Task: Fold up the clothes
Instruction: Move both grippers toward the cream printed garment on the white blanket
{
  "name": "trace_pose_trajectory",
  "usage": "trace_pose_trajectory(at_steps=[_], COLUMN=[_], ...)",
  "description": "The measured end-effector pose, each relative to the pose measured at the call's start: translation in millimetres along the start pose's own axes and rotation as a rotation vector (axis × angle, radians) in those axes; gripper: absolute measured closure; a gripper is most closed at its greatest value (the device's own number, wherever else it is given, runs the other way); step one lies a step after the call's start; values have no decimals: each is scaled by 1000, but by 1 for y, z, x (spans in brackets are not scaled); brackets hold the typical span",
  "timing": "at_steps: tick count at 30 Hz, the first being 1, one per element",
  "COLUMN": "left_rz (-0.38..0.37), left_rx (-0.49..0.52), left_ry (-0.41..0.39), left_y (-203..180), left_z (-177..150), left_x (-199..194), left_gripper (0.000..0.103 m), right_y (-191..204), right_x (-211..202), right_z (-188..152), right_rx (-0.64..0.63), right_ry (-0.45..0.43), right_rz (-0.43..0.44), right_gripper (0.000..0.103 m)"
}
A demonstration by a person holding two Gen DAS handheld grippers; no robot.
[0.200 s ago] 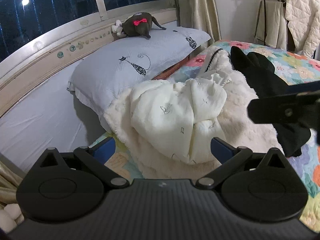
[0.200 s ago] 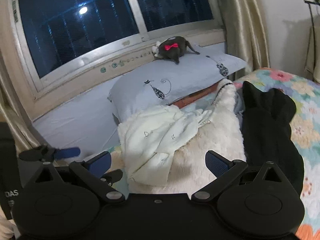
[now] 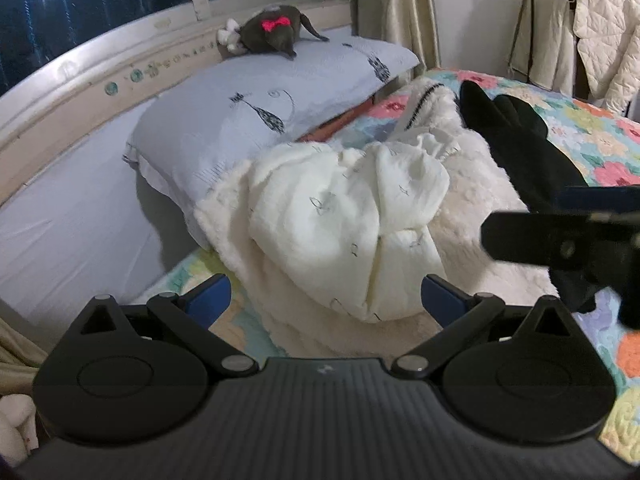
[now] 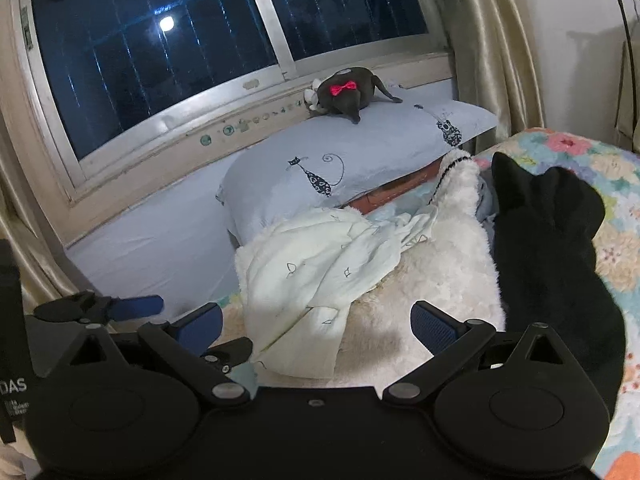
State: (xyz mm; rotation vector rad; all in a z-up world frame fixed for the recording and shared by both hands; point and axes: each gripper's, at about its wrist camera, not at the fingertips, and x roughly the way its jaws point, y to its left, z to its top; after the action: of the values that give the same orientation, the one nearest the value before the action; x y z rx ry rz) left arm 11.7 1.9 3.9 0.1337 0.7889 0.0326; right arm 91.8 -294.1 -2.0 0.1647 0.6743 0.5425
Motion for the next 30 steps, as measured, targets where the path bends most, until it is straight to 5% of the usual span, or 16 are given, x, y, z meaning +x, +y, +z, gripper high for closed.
trace_pose_trajectory(at_steps=[6, 30], left_rz=[66, 42], left_rx=[47, 60], left_ry=[-62, -24], left_y=[-10, -2], left_z=[-14, -27], left_x=[5, 15], left_gripper=[0, 2], right_y=[-5, -7], right_x=[1, 10], right_z=[-7, -20], right_rx=[3, -19], right_ry=[-31, -28], right_rz=[36, 34], right_gripper=[1, 1])
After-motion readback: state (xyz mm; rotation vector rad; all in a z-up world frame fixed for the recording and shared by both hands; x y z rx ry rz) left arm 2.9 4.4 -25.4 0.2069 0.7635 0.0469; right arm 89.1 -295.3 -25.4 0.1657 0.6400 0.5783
